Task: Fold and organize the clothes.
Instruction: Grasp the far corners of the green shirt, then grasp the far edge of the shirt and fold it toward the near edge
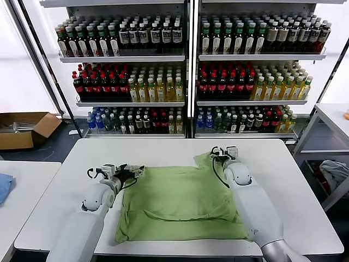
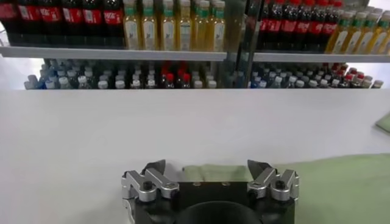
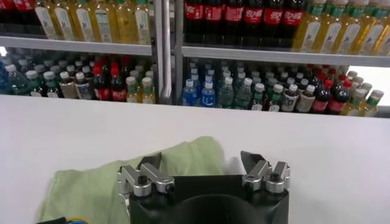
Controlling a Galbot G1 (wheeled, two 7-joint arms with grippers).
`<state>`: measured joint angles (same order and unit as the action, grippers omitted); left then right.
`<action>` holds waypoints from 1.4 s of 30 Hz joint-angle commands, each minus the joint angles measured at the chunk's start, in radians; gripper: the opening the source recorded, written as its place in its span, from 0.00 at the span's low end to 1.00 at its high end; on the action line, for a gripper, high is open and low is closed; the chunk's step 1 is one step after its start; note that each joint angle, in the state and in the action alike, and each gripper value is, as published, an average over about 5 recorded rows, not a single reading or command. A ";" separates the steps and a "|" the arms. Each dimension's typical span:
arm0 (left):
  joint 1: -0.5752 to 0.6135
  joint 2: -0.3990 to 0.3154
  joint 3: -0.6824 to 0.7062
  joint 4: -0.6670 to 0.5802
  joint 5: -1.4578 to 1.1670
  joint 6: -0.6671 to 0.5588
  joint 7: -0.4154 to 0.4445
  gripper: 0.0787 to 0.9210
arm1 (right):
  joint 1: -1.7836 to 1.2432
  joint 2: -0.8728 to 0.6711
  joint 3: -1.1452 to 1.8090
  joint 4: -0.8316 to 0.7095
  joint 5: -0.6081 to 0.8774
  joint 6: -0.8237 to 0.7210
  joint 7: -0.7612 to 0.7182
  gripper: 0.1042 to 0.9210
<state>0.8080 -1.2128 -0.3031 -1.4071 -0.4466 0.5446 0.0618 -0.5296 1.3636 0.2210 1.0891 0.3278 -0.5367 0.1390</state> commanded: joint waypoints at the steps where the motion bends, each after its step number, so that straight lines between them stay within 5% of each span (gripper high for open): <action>1: 0.041 0.006 0.008 -0.034 0.003 0.012 0.005 0.82 | 0.008 0.013 -0.001 -0.031 -0.010 -0.001 -0.001 0.88; 10: 0.065 -0.004 0.005 -0.033 0.025 0.020 0.003 0.54 | -0.015 0.011 -0.003 -0.012 -0.015 -0.009 0.001 0.86; 25: 0.068 -0.016 0.002 -0.027 0.033 -0.006 -0.001 0.04 | -0.065 -0.004 0.002 0.041 -0.013 -0.014 0.023 0.36; 35: 0.081 -0.019 -0.003 -0.065 0.053 -0.126 0.025 0.01 | -0.106 -0.017 0.018 0.166 -0.034 0.073 0.014 0.03; 42: 0.109 -0.007 -0.021 -0.105 0.049 -0.188 0.025 0.01 | -0.154 -0.009 0.031 0.273 -0.002 0.123 0.029 0.00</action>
<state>0.8973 -1.2285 -0.3081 -1.4661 -0.3994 0.4529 0.0796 -0.6523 1.3560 0.2456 1.2538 0.3235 -0.4757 0.1699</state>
